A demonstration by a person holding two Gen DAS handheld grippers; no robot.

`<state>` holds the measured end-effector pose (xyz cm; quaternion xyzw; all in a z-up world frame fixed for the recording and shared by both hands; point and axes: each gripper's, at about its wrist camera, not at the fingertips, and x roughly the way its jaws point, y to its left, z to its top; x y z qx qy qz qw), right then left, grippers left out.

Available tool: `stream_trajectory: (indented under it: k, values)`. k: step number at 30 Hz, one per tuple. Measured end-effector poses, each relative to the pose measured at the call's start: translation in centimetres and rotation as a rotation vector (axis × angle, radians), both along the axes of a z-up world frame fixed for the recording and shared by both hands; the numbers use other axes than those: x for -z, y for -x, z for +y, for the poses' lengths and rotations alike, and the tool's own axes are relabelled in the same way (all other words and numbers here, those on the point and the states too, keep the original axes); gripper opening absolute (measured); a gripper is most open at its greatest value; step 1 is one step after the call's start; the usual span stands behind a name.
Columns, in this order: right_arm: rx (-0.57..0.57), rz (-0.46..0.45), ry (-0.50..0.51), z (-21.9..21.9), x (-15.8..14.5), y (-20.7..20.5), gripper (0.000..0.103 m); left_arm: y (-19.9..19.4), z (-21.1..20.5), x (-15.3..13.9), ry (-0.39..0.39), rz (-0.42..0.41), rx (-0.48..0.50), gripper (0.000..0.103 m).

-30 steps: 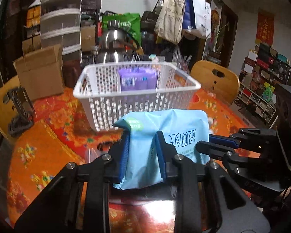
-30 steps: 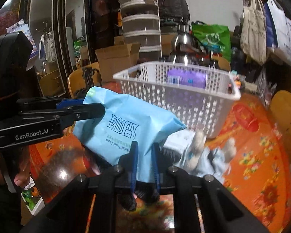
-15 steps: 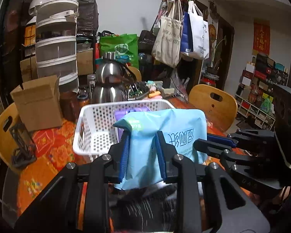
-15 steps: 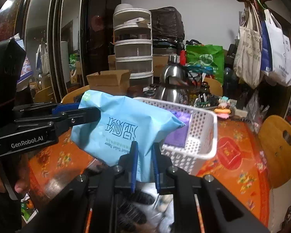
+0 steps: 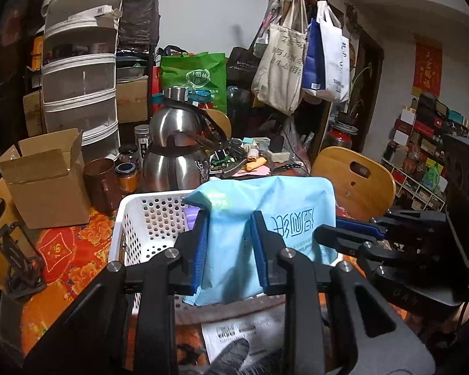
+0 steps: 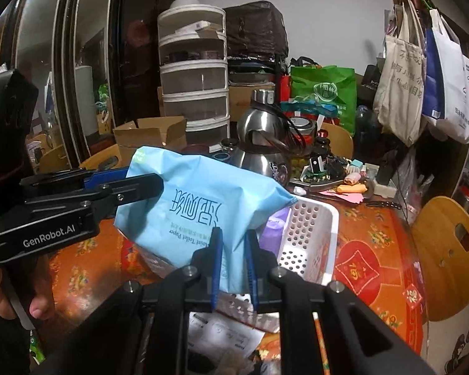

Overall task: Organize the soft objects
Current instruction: 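Carry the wet-wipe pack into the white basket and release it, then move the left gripper to the black knit glove and grasp its cuff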

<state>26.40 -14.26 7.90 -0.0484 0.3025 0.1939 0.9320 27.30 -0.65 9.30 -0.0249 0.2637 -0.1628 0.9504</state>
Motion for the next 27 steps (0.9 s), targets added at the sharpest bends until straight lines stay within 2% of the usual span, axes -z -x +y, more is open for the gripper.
stream_trajectory:
  k: [8, 11, 14, 16, 18, 20, 24, 27]
  values:
    - [0.036, 0.064, 0.019, 0.3, 2.9, -4.3, 0.013, -5.6, -0.1, 3.4, 0.019, 0.070, -0.015, 0.025]
    - [0.056, 0.086, 0.065, 0.5, 4.3, -5.8, 0.013, -7.7, -0.1, 5.2, 0.009, 0.118, -0.026, 0.025]
    - [0.113, 0.093, 0.093, 0.2, 5.7, -6.8, 0.013, -9.3, 0.6, 7.0, 0.034, 0.166, -0.046, 0.025]
    - [0.136, 0.093, 0.105, -0.3, 6.3, -7.1, 0.013, -9.3, 0.6, 7.7, 0.022, 0.172, -0.049, 0.029]
    - [0.151, 0.107, 0.109, -0.6, 6.9, -7.3, 0.013, -9.2, 0.5, 8.3, 0.005, 0.179, -0.048, 0.046]
    - [0.150, 0.114, 0.104, -0.8, 7.4, -7.2, 0.013, -8.8, 0.3, 8.7, -0.018, 0.170, -0.058, 0.058]
    - [0.148, 0.113, 0.097, -0.7, 7.8, -6.6, 0.032, -8.4, 0.2, 9.1, -0.021, 0.166, -0.059, 0.062]
    - [0.144, 0.119, 0.080, -0.8, 8.0, -6.2, 0.033, -7.6, 0.0, 9.1, -0.040, 0.166, -0.061, 0.063]
